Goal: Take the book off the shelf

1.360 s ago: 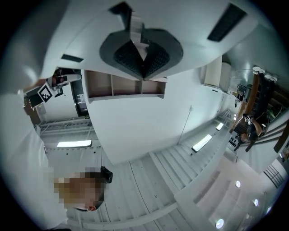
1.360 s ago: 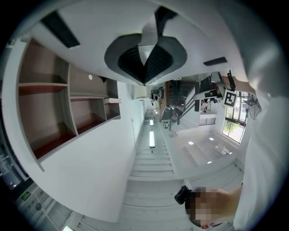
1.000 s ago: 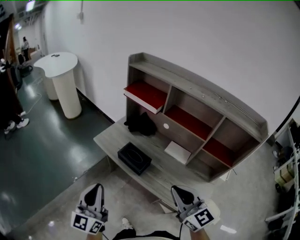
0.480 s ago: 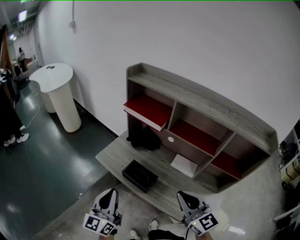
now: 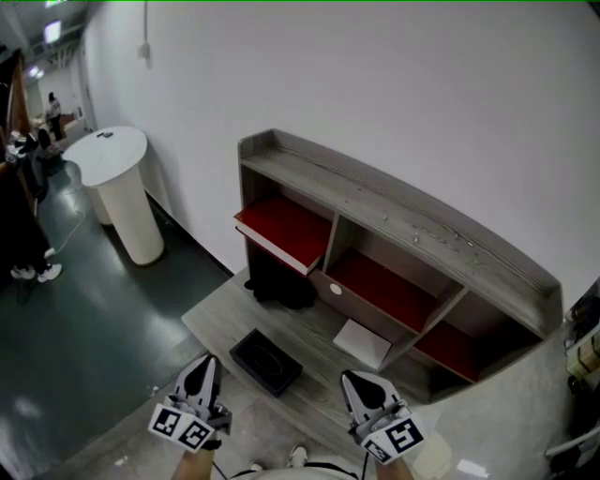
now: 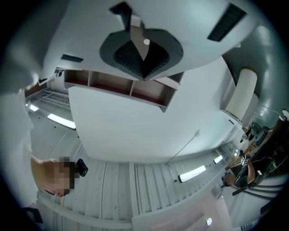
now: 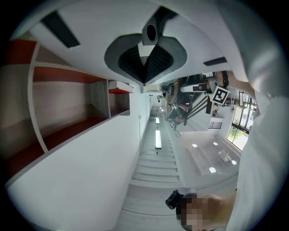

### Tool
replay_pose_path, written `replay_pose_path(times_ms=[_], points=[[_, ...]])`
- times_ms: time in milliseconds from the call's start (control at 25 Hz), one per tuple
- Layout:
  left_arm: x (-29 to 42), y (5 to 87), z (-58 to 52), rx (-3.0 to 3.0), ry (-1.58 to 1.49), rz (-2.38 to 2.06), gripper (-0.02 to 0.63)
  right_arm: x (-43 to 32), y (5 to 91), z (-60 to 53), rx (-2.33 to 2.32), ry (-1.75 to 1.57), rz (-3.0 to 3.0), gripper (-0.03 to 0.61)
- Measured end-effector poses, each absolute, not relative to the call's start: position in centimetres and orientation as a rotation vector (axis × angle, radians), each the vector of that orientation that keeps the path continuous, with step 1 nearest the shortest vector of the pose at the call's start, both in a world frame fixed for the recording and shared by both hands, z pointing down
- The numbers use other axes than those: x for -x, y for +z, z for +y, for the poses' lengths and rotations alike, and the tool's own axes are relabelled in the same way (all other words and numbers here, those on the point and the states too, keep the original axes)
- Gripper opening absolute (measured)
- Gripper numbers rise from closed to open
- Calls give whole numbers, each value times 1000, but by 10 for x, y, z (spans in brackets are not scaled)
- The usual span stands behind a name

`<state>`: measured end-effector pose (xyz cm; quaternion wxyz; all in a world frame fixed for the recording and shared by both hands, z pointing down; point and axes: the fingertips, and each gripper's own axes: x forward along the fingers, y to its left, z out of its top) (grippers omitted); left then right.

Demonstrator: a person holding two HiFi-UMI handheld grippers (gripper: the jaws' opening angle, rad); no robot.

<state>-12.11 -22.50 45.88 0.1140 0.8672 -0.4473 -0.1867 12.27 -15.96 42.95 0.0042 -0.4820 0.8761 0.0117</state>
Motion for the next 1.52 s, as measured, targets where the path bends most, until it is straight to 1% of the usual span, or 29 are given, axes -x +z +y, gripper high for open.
replay_pose_path(times_ms=[240,480,520,600,800,960,1080,1440,1520], points=[[108,463,-252,-2505,-535,-1223,18,-133,446,-163,1534,-55,2730,23],[80,463,-298,-2431,-616,-1032,31,-138,446,-167,1552,-56,2724,23],[74,464,-309,-2410,-629,-989,50,-138,447,-168,1554,-57,2726,23],[64,462,-331,-2363,-662,-916,108,-138,447,-168,1556,-59,2730,23],[48,464,-379,-2188,-758,-822,152,-139,447,-167,1569,-63,2728,23],[43,484,-409,-2067,-736,-852,194,-147,448,-167,1600,-68,2715,22],[41,496,-428,-2033,-681,-931,252,-154,450,-166,1622,-72,2707,23],[-6,471,-473,-2089,-660,-823,343,-159,455,-170,1651,-97,2706,23],[-11,468,-484,-2076,-676,-812,378,-161,456,-171,1660,-100,2709,23]])
